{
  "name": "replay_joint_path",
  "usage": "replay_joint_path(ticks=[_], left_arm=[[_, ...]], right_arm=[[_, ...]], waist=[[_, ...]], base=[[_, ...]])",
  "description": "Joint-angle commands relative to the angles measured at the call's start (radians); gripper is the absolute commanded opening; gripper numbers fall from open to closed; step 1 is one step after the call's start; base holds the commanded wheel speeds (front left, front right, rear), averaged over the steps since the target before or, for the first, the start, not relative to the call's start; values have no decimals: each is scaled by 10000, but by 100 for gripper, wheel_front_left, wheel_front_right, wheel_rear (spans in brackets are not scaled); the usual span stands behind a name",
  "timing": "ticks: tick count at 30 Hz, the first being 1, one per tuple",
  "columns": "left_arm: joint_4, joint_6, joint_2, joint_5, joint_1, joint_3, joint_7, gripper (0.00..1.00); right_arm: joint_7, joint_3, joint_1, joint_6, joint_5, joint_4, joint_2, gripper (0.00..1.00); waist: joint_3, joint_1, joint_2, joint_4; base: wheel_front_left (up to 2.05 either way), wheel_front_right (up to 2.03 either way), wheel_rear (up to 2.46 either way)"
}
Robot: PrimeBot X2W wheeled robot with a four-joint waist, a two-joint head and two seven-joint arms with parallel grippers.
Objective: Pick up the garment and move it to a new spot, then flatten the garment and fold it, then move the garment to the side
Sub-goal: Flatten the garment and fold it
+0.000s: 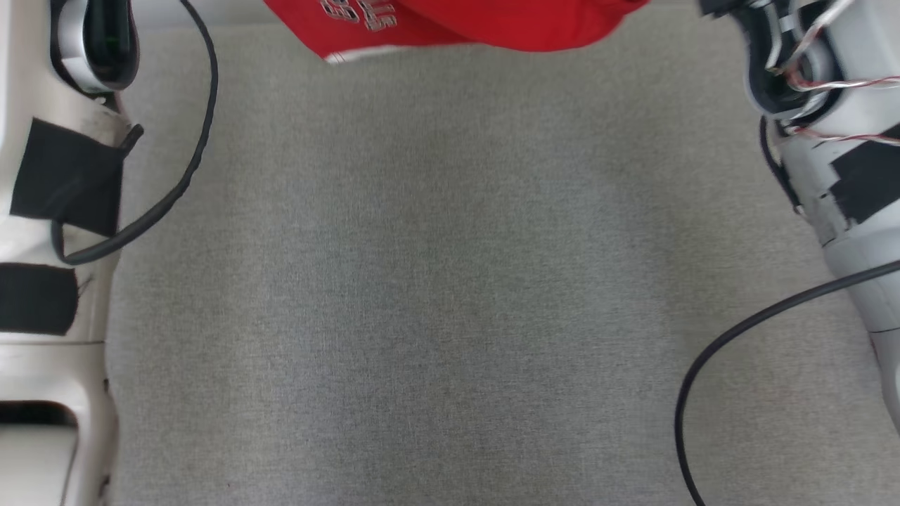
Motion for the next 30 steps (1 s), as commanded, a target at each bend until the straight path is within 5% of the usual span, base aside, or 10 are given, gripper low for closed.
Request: replay_joint_path(ticks=[1, 7, 16, 30], left_arm=[[111, 2, -16, -76, 9, 31, -67, 0], [293, -340, -499, -509, 1056, 226, -569, 0], [-3268, -251, -867, -190, 6104, 495, -694, 0], [-6082, -140, -837, -1702, 11943, 480, 478, 0]], right_arm=[[-39, 131, 39, -4, -72, 67, 46, 0], [-52, 1465, 421, -4, 476, 368, -226, 0], [-57, 3575, 3239, -4, 2048, -1920, -1572, 0], [-59, 3388, 7297, -4, 3096, -3566, -2944, 0]], waist=[[350, -2, -1, 81], [841, -2, -1, 386], [654, -2, -1, 455], [-624, -2, -1, 550]], base=[[0, 0, 0], [0, 0, 0], [0, 0, 0], [0, 0, 0]])
